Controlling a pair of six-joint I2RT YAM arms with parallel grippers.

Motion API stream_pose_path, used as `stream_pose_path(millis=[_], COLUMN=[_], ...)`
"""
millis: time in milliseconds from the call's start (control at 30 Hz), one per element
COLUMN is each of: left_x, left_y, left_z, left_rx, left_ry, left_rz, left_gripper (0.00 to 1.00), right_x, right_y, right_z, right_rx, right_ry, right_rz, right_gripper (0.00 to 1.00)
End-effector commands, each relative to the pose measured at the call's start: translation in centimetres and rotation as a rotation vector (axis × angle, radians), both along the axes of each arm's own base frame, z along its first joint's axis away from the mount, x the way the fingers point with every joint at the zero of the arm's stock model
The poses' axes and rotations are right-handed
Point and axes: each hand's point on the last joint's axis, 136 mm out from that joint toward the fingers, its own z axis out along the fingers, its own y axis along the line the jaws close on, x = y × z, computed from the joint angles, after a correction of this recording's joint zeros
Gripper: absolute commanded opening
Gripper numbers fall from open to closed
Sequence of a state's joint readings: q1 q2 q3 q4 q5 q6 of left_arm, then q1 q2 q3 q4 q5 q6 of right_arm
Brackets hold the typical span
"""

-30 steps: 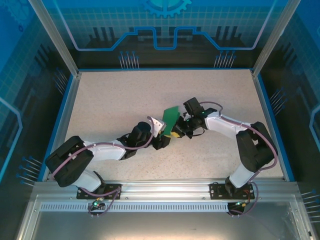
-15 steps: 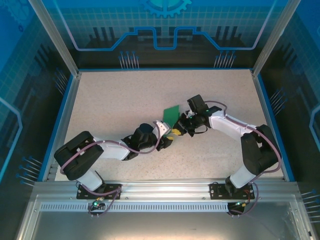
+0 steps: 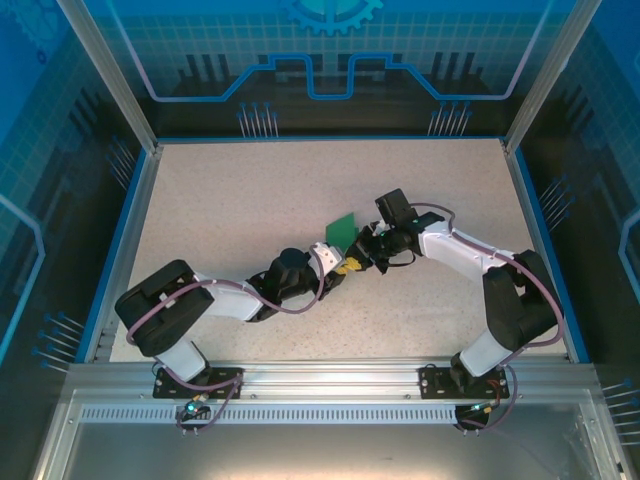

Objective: Fold a paper plane with a square sheet of paper (pick it up from the middle)
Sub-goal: Third fold the triangle at the center of the table.

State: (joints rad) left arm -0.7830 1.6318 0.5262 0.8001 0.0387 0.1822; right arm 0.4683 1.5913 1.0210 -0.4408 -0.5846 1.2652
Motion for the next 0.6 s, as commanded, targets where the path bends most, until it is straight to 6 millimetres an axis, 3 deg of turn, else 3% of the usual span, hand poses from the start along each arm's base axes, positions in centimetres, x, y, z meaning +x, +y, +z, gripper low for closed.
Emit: stream_pose_path(millis=[0,67,200,333,567], left_x=[0.4,0.4,0.4,0.2,-0.4], left_y=[-0.3,-0.3,-0.3,-0.2,0.1], left_z=[0.0,-0.1,-0.7,-1.2,-1.7], left_rx=[-0.003,-0.003,-0.008,-0.026,-0.108], left_ry=[-0.023,-0.015,0.013,0.062,0.237], left_rz=[0.012,0.014,0.019,0.034,0.108], left_gripper=[0.20,0.15,0.08,0.05,0.03], right_x=[-0.4,-0.3,0.2,1.1,2.4], right_y=[-0.2,-0.3,-1.0,-2.2,-5.7], right_z=[0.8,0.9,1.5,2.7,2.8], right_rx=[0.031,0.030,0.005,-0.059,-0.167], right_ry=[0.017,0.011,-0.035,-0.151,-0.401], right_rz=[-0.005,-0.006,-0.006,0.063,0.099], right_gripper=[0.01,0.05,0.24,0.54,0.63])
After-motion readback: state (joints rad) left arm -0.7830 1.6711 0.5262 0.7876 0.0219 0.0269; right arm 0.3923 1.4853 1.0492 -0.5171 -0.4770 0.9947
